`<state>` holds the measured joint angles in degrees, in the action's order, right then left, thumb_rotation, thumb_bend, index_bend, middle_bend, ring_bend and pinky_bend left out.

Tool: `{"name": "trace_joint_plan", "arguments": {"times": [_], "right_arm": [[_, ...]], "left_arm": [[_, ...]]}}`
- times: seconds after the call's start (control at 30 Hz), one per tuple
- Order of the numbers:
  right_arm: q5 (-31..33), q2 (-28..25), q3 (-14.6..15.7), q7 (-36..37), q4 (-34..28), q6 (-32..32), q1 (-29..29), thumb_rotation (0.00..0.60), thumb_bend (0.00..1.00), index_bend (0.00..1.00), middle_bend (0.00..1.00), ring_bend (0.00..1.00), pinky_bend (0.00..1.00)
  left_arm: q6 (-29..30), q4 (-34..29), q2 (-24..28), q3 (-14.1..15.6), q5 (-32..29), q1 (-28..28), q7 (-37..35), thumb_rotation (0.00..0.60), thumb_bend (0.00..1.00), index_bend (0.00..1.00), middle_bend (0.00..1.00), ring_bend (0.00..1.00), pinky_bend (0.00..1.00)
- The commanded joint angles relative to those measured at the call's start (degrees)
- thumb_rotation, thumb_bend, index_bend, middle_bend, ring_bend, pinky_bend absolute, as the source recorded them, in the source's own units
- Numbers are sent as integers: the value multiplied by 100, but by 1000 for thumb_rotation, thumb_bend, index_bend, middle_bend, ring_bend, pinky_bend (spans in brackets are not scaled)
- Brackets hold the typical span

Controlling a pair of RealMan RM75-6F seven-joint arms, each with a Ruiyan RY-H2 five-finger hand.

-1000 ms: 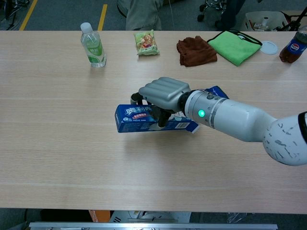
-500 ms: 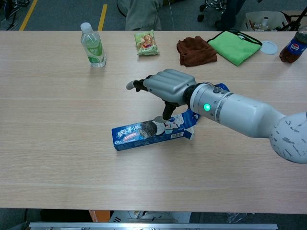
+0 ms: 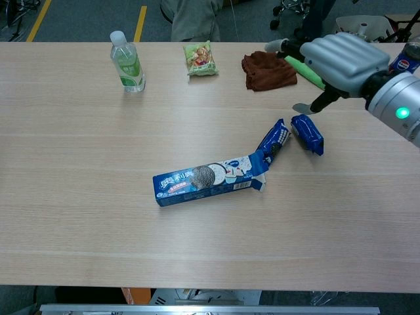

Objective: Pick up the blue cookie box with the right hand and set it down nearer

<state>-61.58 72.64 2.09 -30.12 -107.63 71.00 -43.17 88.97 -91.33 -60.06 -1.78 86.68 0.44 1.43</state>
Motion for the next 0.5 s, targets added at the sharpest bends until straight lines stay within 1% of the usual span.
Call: {"name": "trace_joint_plan", "arguments": {"times": [0.03,0.2,0.3,0.4,0.5], "right_arm": [[-685,-528,342,369,-37,799,728,600,195,107,216,158,297],[-1185,-903,553,808,61,1549,1489,600,196,107,231,158,297],[-1338,-1070,622,1009,81,1787,1813,600,195,107,231,158,297],[-1439,-1218,672,1197,62,1876,2058,600,195,107,236,158,297],[-1651,-1291,710,1226,124,2128,2356,600,195,107,240,158,297]], "left_arm": [[16,-134,-7,24,98,-34,137,600,261,291,241,186,256],[55,-317,-23,37,210,-64,308,600,261,291,241,186,256],[15,-348,-41,25,191,-97,364,600,261,290,241,186,256],[0,-372,-67,26,202,-118,401,600,261,290,241,186,256],[42,-398,-105,33,256,-121,446,600,260,291,241,186,256]]}}
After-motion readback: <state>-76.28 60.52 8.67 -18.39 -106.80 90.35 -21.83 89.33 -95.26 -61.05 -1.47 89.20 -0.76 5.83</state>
